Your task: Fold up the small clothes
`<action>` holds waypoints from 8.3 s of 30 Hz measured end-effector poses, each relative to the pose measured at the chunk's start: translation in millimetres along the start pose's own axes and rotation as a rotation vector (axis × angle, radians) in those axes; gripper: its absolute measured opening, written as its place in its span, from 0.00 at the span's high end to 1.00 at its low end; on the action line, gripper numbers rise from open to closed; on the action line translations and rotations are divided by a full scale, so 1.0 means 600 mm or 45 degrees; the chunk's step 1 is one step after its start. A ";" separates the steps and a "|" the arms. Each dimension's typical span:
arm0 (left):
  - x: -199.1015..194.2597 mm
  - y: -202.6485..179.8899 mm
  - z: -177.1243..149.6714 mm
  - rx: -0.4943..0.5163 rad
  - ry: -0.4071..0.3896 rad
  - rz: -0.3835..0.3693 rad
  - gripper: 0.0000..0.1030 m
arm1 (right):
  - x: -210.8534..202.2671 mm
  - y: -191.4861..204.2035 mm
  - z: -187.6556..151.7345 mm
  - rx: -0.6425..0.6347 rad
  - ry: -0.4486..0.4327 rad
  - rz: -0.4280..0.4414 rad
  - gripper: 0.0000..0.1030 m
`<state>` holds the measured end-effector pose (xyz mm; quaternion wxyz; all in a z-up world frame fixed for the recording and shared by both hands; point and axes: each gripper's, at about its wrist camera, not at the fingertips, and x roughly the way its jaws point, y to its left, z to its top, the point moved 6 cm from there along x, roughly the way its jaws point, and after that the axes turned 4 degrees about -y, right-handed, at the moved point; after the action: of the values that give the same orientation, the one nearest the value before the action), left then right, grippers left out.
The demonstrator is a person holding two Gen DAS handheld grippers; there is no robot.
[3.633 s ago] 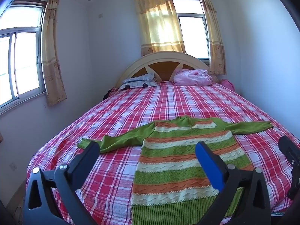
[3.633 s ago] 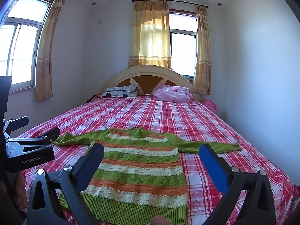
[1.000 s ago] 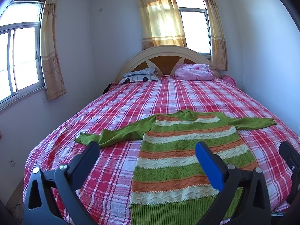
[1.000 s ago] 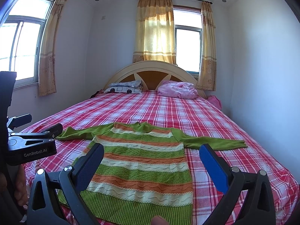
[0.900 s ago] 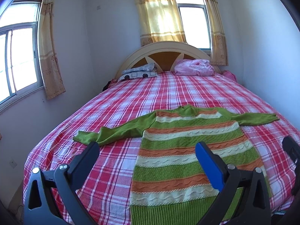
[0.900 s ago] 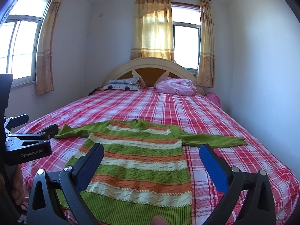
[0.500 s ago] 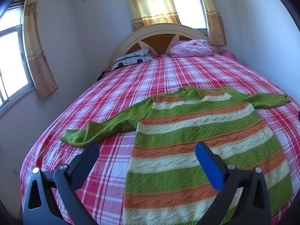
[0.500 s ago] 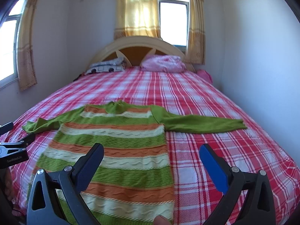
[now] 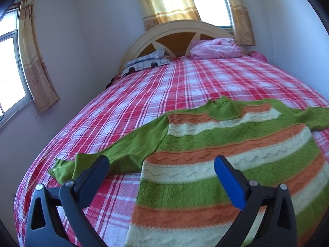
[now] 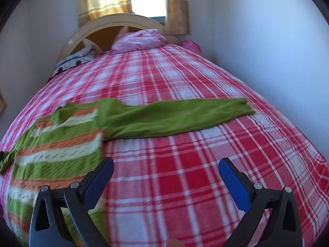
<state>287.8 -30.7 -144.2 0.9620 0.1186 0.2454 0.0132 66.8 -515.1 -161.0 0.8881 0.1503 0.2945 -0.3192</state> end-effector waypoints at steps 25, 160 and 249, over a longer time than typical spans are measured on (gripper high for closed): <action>0.147 0.006 -0.024 -0.179 0.163 0.012 0.00 | 0.233 -0.364 0.090 0.797 0.112 -0.012 0.61; 0.188 0.027 -0.018 -0.327 0.325 -0.383 1.00 | 0.105 0.470 -0.113 -0.238 0.180 0.709 0.29; 0.168 0.539 -0.172 -0.753 0.337 0.262 0.11 | 0.197 0.473 -0.061 -0.271 0.168 0.397 0.23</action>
<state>338.3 315.0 -203.4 0.9082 -0.1442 0.3405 0.1963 310.8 -341.7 -240.0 0.9164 0.1202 0.3573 -0.1344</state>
